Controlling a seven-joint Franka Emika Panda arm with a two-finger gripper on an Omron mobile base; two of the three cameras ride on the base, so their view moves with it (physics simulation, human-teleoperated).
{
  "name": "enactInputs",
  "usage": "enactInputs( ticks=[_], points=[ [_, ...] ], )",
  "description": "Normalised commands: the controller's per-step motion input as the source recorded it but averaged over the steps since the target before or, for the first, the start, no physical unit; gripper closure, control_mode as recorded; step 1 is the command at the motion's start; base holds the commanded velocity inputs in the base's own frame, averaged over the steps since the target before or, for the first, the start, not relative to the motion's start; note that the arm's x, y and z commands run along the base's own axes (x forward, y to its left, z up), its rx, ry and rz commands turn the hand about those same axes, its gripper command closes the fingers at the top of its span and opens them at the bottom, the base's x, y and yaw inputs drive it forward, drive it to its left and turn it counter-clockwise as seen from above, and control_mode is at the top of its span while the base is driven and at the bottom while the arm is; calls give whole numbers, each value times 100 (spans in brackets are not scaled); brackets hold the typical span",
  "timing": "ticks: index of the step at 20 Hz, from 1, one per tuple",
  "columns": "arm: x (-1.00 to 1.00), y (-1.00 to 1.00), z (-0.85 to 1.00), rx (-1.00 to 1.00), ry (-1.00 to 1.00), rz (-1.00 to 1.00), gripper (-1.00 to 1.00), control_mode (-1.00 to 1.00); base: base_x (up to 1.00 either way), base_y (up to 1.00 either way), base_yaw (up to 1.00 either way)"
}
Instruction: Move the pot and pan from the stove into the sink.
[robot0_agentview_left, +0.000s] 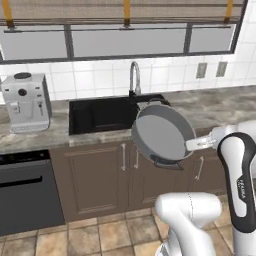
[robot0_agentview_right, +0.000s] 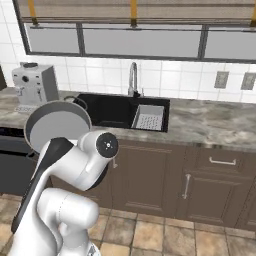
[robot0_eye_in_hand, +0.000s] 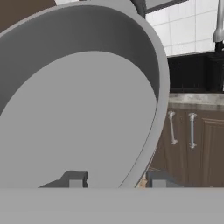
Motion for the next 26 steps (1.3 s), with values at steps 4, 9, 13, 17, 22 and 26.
enactInputs(
  ticks=[4,9,13,17,22,26],
  points=[
    [0,0,0,0,0,0,100,100,2,63,0],
    [0,0,0,0,0,0,100,100,1,27,0],
    [0,0,0,0,0,0,100,100,30,11,-1],
    [0,0,0,0,0,0,100,100,76,21,-1],
    [0,0,0,0,0,0,100,100,83,17,-2],
    [0,0,0,0,0,0,100,100,73,16,-2]
  ],
)
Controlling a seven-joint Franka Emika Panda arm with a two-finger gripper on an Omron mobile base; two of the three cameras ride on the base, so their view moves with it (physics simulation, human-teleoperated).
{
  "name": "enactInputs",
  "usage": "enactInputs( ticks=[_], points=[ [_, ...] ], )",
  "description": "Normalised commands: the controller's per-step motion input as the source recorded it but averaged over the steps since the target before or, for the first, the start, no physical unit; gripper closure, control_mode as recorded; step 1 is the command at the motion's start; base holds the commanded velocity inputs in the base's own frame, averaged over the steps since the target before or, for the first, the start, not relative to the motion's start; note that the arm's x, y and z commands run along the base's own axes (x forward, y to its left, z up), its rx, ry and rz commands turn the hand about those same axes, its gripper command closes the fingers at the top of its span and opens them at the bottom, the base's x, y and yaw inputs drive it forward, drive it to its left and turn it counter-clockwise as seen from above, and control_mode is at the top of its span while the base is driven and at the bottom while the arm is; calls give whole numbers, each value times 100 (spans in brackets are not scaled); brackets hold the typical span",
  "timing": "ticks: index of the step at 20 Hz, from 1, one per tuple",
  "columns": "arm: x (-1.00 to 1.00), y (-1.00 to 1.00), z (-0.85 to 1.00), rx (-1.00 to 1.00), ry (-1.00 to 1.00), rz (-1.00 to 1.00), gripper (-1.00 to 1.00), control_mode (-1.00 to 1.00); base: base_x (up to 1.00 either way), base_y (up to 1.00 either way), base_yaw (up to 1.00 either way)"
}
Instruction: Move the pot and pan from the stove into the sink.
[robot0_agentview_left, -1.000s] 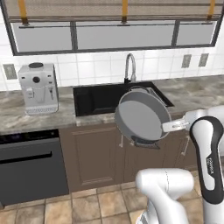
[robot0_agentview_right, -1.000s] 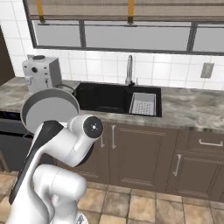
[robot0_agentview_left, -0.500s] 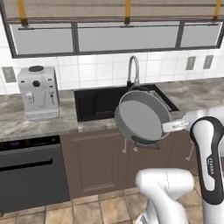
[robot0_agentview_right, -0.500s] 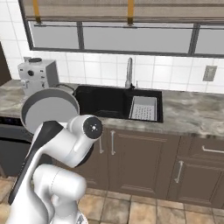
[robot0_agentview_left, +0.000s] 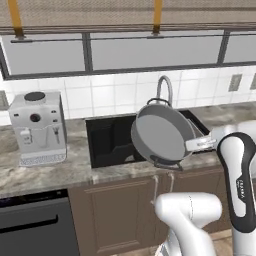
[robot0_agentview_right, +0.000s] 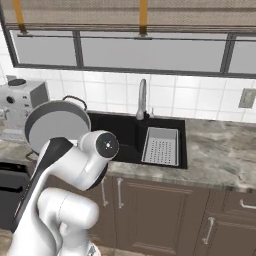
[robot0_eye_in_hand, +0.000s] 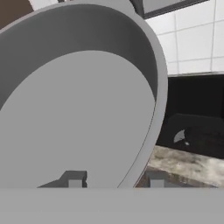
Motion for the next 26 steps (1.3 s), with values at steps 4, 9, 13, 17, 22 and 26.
enactInputs(
  ticks=[4,9,13,17,22,26],
  points=[
    [0,0,0,0,0,0,100,100,59,11,-1],
    [0,0,0,0,0,0,100,-100,14,1,0],
    [53,12,0,-2,11,-4,100,-100,0,0,0],
    [70,13,-1,-7,23,-7,100,-100,0,0,0],
    [56,8,0,-10,31,-5,100,-100,0,0,0],
    [32,0,-4,-10,29,0,100,-100,0,0,0]
  ],
)
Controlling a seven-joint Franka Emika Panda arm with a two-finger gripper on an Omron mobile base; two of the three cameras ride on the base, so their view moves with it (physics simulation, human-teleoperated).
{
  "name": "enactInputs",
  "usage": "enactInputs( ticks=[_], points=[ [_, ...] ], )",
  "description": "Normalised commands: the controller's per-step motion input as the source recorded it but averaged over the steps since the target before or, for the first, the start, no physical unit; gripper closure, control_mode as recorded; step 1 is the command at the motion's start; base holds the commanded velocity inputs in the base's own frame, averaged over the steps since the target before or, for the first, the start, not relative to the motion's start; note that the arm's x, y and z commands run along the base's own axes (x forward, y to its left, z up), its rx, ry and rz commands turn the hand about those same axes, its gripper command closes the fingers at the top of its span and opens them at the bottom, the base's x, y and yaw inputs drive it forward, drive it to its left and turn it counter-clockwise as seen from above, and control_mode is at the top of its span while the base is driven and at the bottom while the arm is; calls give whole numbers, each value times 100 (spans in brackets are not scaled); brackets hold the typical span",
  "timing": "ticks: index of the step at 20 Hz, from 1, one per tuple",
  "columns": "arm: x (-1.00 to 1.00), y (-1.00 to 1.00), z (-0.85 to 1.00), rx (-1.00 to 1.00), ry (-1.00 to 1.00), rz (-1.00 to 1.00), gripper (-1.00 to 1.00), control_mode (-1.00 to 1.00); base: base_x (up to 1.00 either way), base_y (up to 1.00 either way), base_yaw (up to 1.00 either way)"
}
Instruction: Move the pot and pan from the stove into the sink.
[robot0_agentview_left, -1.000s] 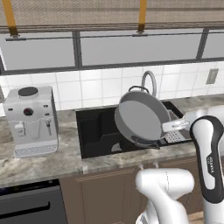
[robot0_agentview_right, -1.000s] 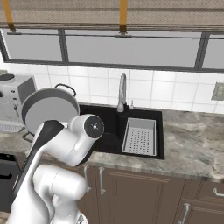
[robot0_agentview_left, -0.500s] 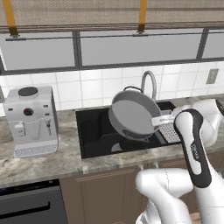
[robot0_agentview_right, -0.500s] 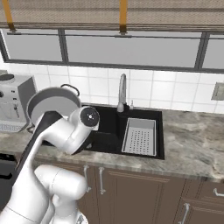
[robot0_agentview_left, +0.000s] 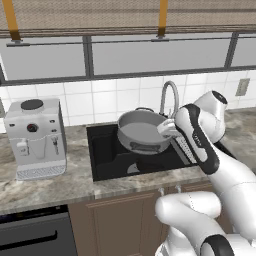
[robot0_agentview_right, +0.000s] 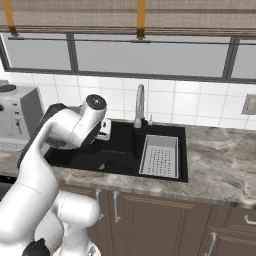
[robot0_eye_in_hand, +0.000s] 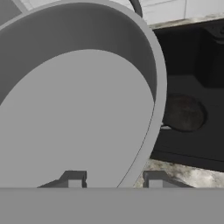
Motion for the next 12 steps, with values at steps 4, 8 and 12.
enactInputs(
  ticks=[4,8,12],
  points=[
    [6,0,-2,-2,7,0,100,-100,0,0,0],
    [8,0,-16,-4,2,0,100,-100,0,0,0],
    [4,0,-40,-11,1,0,100,-100,0,0,0]
  ],
)
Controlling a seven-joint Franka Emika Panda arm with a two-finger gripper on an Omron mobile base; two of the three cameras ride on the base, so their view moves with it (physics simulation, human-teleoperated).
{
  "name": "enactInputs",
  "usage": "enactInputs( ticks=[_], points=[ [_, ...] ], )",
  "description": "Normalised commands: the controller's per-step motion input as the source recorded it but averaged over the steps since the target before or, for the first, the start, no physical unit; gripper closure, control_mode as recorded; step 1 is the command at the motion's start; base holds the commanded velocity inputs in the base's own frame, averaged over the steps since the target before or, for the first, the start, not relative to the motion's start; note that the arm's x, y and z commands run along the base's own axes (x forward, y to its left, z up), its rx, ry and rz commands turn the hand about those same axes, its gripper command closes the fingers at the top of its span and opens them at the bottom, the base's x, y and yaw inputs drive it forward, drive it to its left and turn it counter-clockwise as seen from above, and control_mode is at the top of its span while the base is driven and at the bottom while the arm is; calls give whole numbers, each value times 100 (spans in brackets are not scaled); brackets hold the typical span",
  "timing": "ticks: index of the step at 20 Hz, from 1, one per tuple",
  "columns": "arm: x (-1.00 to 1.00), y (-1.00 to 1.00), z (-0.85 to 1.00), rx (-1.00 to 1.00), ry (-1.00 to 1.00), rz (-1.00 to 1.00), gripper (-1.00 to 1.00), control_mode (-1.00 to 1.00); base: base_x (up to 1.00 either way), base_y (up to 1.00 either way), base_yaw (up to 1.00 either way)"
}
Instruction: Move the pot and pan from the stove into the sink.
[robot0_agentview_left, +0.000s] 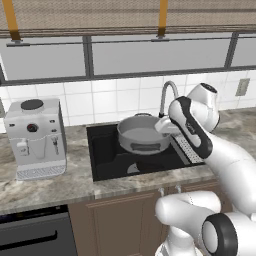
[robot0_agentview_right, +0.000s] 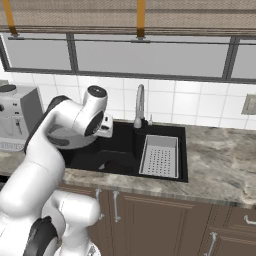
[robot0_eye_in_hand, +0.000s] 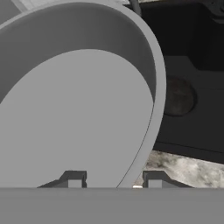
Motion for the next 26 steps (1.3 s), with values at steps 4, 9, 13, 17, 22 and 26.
enactInputs(
  ticks=[4,9,13,17,22,26],
  points=[
    [11,0,-38,-10,0,-2,100,-100,0,0,0],
    [26,2,-25,-7,1,-5,100,-100,0,0,0],
    [39,3,-28,-5,1,-7,100,-100,0,0,0],
    [42,3,-28,-3,0,-9,100,-100,0,0,0],
    [42,5,-30,-4,0,-8,100,-100,0,0,0],
    [38,6,-34,-5,0,-8,100,-100,0,0,0]
  ],
)
